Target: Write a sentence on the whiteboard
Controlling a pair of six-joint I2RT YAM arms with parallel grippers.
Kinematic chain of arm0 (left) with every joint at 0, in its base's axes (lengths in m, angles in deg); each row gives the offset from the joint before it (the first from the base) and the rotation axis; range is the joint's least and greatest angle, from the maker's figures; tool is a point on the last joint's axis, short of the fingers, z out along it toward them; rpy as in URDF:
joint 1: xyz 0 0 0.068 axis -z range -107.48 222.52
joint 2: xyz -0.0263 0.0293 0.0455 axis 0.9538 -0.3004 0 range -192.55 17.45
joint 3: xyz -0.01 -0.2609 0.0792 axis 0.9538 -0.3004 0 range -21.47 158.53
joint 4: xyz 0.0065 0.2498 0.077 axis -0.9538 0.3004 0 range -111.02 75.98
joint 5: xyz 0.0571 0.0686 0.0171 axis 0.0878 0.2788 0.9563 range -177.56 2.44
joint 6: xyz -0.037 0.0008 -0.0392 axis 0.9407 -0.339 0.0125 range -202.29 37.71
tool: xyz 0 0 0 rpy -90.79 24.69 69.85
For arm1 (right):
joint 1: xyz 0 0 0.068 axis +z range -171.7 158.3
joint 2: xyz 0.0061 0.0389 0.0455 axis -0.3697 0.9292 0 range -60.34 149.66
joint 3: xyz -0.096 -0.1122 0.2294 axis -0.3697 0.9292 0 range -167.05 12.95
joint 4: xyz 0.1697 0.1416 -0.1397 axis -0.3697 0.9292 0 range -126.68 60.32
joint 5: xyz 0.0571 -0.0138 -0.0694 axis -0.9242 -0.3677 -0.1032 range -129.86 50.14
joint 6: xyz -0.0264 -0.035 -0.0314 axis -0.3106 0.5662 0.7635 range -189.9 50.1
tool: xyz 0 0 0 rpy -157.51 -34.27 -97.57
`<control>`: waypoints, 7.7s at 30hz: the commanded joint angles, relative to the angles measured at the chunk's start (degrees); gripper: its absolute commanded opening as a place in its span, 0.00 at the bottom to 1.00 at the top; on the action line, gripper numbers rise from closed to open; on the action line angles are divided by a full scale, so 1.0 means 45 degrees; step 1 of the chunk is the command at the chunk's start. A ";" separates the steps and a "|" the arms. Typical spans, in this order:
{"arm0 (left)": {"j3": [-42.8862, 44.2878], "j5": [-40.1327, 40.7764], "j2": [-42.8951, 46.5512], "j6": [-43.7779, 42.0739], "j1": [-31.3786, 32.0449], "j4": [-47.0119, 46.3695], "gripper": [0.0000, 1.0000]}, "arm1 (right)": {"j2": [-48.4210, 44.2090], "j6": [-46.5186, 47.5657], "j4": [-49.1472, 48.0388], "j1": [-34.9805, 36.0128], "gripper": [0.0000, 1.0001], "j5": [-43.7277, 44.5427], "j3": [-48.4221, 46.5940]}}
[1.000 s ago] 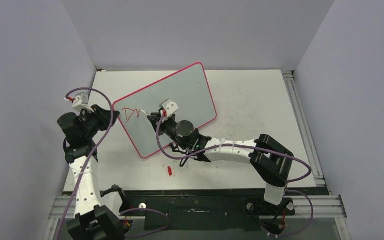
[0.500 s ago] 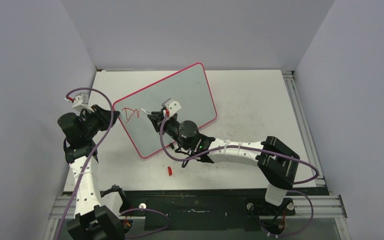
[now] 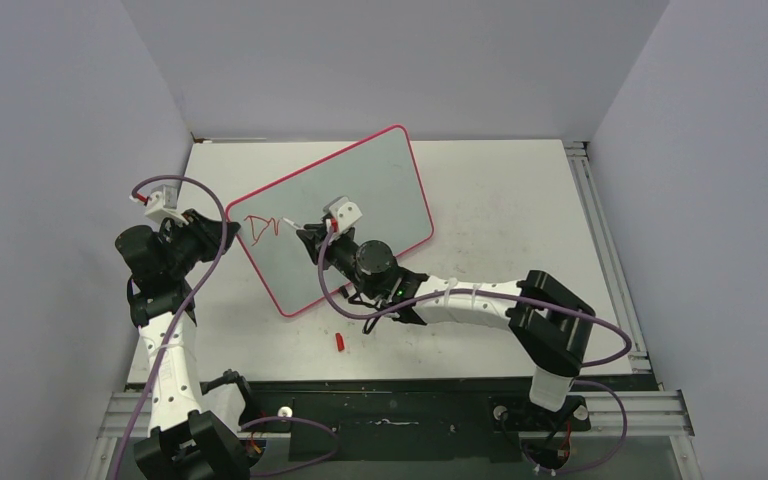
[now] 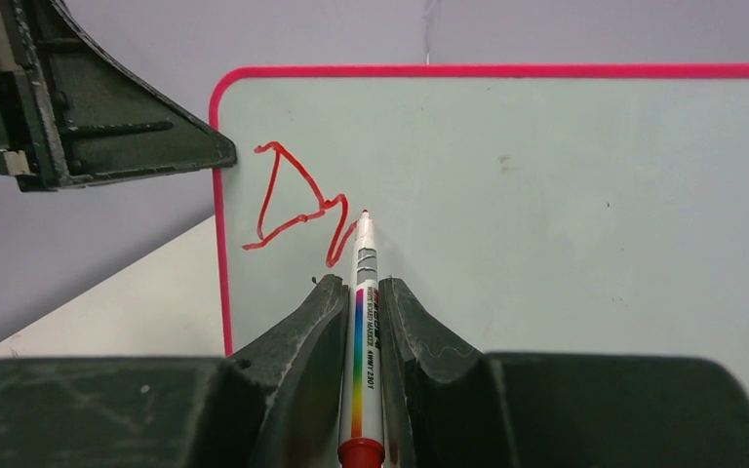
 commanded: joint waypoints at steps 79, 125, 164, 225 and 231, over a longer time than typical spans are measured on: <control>0.0127 -0.0347 -0.0058 -0.0069 0.0130 -0.0141 0.18 | 0.0619 -0.0203 -0.0848 -0.0443 0.05 0.0630 -0.0678; 0.0102 -0.0356 -0.0039 -0.0049 0.0130 -0.0164 0.18 | 0.0401 -0.0368 -0.0439 0.0135 0.05 0.1616 0.0694; 0.0094 -0.0365 -0.0058 -0.0067 0.0140 -0.0163 0.18 | -0.0380 -0.0108 -0.1181 -0.0418 0.05 0.0490 0.0570; 0.0093 -0.0406 -0.0136 -0.0047 0.0140 -0.0213 0.18 | 0.0609 -0.0539 -0.0624 -0.0595 0.05 -0.0348 0.0594; 0.0111 -0.0394 -0.0136 -0.0027 0.0131 -0.0218 0.18 | 0.0573 -0.0582 -0.0501 -0.0486 0.05 -0.0366 0.0852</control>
